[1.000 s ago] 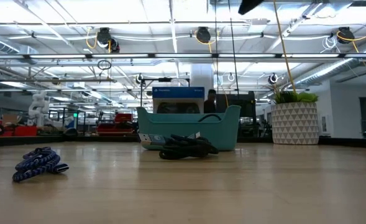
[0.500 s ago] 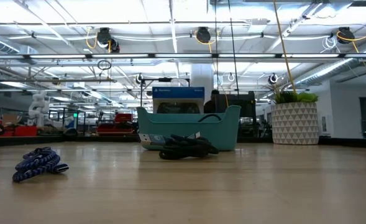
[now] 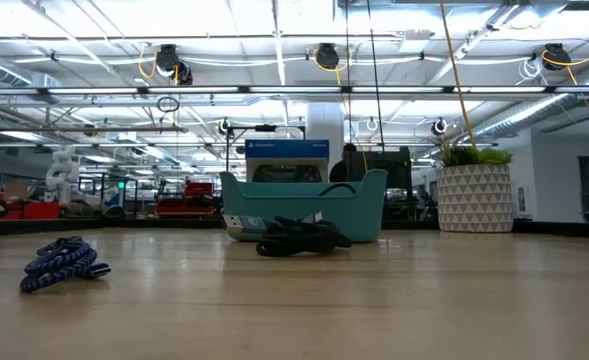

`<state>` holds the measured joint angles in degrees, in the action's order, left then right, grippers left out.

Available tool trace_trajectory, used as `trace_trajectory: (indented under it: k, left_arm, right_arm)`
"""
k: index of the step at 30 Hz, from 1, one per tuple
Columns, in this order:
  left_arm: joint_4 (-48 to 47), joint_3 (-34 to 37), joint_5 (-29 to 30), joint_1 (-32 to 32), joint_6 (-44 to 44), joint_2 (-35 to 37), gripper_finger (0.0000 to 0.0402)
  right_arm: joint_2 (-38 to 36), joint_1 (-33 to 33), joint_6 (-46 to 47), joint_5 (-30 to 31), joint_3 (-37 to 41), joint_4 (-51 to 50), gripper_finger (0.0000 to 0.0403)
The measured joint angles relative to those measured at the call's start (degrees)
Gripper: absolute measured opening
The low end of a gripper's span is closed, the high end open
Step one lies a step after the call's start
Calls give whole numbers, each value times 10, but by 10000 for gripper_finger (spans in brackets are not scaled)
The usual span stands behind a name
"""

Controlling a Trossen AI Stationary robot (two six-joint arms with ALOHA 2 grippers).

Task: Pick and place USB-C Cables
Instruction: Put the violet charger cable into the green container

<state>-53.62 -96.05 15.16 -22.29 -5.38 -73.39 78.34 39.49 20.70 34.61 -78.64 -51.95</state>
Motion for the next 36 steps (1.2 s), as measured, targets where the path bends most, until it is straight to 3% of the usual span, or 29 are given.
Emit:
trace_trajectory:
  k: [6,14,19,27,36]
  left_arm:
    - [-40,-21,0,-7,-1,-35,8]
    - [-132,-21,0,-7,-27,-73,8]
    - [-136,-21,-4,-8,-24,-96,8]
    - [-181,-21,-34,-8,-23,-156,24]
    - [-238,-21,-81,-23,-36,-275,103]
  right_arm:
    - [-103,24,-48,-1,93,134,1]
    - [-247,24,-51,-15,243,216,0]
    - [-311,7,-51,-16,302,239,0]
    - [-346,-13,-51,-16,327,239,0]
    - [-344,-13,-50,-17,327,240,0]
